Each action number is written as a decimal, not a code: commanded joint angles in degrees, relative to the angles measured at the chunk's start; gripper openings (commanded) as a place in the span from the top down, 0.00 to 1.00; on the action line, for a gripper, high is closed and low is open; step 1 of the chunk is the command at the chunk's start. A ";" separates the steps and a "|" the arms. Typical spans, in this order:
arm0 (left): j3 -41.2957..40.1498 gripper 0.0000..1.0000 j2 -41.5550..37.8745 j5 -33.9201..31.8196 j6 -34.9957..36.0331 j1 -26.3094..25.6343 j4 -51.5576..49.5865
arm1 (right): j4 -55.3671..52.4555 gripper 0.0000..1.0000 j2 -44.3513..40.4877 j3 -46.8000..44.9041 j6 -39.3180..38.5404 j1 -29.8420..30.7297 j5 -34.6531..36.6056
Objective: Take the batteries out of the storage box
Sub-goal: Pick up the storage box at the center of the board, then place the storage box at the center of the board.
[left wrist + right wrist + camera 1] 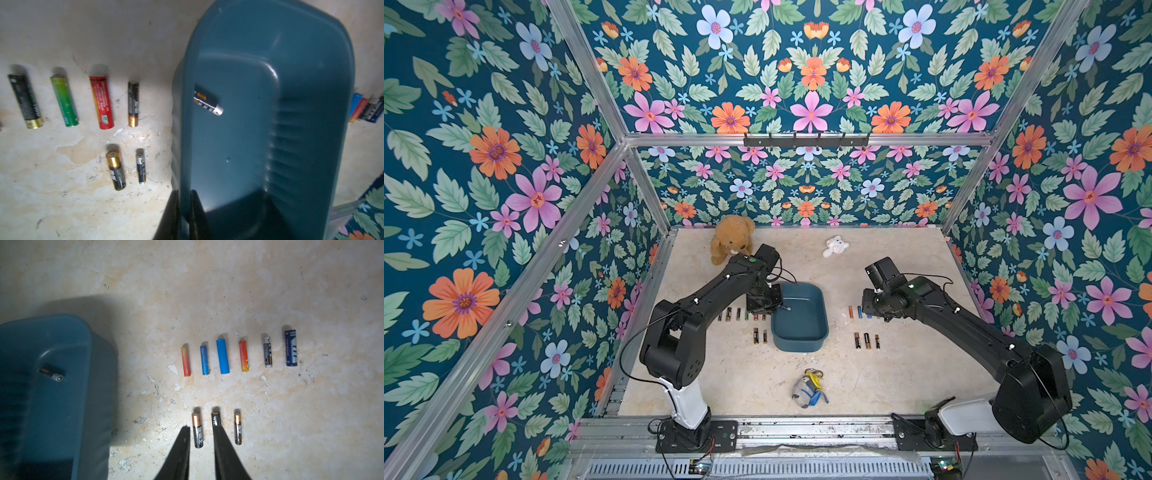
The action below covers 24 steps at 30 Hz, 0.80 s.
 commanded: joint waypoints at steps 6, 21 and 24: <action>-6.81 0.86 -1.65 -5.85 -4.56 -1.52 11.27 | -1.17 0.74 1.32 1.74 -1.78 0.03 -0.55; -2.44 0.55 -5.98 -9.71 -0.78 -1.92 10.24 | 0.49 0.70 4.68 2.97 -2.34 0.24 -2.67; 1.94 0.54 -3.53 -11.73 3.72 -3.29 7.47 | 0.83 0.69 4.93 3.44 -2.27 0.14 -2.59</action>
